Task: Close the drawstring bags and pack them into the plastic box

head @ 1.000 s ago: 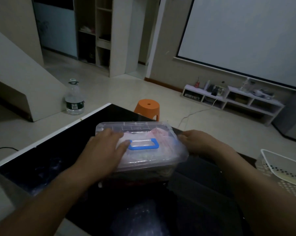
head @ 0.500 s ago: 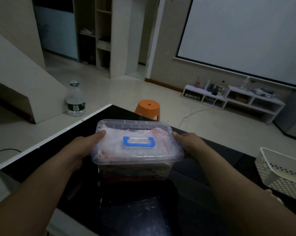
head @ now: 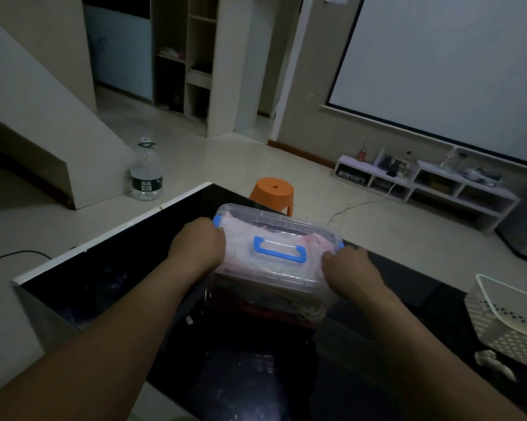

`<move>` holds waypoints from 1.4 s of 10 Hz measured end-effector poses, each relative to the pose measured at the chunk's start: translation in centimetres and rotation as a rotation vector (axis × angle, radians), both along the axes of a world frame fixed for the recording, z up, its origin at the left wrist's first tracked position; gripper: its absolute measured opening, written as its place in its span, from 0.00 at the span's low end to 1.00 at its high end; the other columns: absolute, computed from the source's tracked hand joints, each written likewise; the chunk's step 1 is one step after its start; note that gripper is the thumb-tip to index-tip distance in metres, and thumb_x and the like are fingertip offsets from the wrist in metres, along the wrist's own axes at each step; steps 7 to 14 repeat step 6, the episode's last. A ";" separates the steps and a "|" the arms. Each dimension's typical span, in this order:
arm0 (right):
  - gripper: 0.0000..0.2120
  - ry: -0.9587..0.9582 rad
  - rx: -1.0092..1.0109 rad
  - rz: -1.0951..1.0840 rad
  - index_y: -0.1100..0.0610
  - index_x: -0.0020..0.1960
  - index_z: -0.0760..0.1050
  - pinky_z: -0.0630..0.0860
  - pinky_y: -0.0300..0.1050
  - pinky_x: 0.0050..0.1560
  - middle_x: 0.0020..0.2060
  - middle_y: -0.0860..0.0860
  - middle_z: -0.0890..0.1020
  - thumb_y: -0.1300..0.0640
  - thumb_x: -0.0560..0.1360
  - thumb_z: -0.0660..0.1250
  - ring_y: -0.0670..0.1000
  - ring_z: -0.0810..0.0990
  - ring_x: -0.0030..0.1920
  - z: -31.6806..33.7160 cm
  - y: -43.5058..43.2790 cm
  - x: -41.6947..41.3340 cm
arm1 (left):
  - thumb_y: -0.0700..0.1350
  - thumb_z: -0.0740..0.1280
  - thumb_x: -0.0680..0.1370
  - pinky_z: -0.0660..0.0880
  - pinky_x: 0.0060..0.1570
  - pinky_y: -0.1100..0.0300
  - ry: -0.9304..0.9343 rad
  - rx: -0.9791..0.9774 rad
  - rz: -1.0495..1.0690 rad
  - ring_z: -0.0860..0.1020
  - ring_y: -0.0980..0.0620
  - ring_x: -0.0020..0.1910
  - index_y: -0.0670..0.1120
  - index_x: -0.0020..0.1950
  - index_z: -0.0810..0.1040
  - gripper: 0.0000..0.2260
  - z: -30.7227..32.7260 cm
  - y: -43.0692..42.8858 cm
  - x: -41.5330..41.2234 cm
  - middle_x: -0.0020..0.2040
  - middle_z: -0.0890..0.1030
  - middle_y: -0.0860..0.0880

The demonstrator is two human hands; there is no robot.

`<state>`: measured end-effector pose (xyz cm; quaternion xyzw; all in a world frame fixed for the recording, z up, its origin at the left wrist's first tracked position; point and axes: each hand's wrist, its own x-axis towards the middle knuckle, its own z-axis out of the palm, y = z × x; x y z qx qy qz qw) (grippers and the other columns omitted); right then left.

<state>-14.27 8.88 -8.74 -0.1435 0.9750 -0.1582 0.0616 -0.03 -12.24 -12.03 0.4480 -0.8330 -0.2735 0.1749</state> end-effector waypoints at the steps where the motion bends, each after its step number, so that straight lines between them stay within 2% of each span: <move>1: 0.33 0.038 -0.078 -0.034 0.60 0.82 0.56 0.75 0.54 0.65 0.75 0.62 0.67 0.44 0.83 0.58 0.62 0.73 0.70 -1.4 1.0 0.5 | 0.51 0.57 0.85 0.67 0.35 0.56 0.099 -0.071 0.077 0.73 0.50 0.35 0.42 0.53 0.80 0.17 0.2 1.2 -2.0 0.43 0.78 0.46; 2: 0.36 0.139 -0.157 -0.053 0.59 0.82 0.57 0.78 0.59 0.65 0.73 0.61 0.71 0.38 0.82 0.57 0.60 0.75 0.68 -2.8 1.9 0.7 | 0.53 0.55 0.85 0.66 0.37 0.57 0.222 -0.038 0.065 0.73 0.50 0.38 0.43 0.54 0.79 0.18 -0.4 2.3 -3.6 0.48 0.80 0.44; 3: 0.38 0.119 -0.134 -0.114 0.60 0.82 0.56 0.77 0.57 0.65 0.73 0.61 0.70 0.38 0.81 0.57 0.61 0.74 0.69 -2.5 2.0 -0.2 | 0.57 0.58 0.84 0.70 0.42 0.57 0.195 0.008 -0.105 0.78 0.49 0.48 0.46 0.67 0.76 0.19 -0.7 2.4 -5.1 0.58 0.81 0.45; 4: 0.40 0.056 -0.102 -0.109 0.60 0.83 0.54 0.76 0.57 0.66 0.75 0.61 0.68 0.36 0.81 0.56 0.62 0.72 0.70 -1.8 2.1 -0.8 | 0.58 0.59 0.83 0.73 0.56 0.51 0.163 0.027 -0.180 0.77 0.43 0.63 0.48 0.77 0.70 0.24 -0.6 2.3 -5.5 0.70 0.76 0.44; 5: 0.41 0.015 -0.216 -0.097 0.58 0.83 0.55 0.75 0.59 0.68 0.75 0.60 0.69 0.32 0.81 0.57 0.61 0.73 0.71 -1.7 3.3 -0.9 | 0.58 0.57 0.84 0.61 0.77 0.42 0.089 -0.146 -0.198 0.60 0.42 0.81 0.44 0.83 0.60 0.30 -0.3 2.5 -5.3 0.83 0.60 0.43; 6: 0.37 0.072 -0.430 -0.140 0.57 0.83 0.56 0.69 0.58 0.74 0.79 0.58 0.66 0.37 0.83 0.60 0.59 0.69 0.77 -1.1 5.6 -0.8 | 0.54 0.62 0.84 0.55 0.80 0.42 0.211 -0.275 -0.219 0.56 0.43 0.83 0.44 0.82 0.62 0.29 0.1 3.6 -5.2 0.84 0.59 0.43; 14: 0.37 0.072 -0.430 -0.140 0.57 0.83 0.56 0.69 0.58 0.74 0.79 0.58 0.66 0.37 0.83 0.60 0.59 0.69 0.77 -1.1 5.6 -0.8 | 0.54 0.62 0.84 0.55 0.80 0.42 0.211 -0.275 -0.219 0.56 0.43 0.83 0.44 0.82 0.62 0.29 0.1 3.6 -5.2 0.84 0.59 0.43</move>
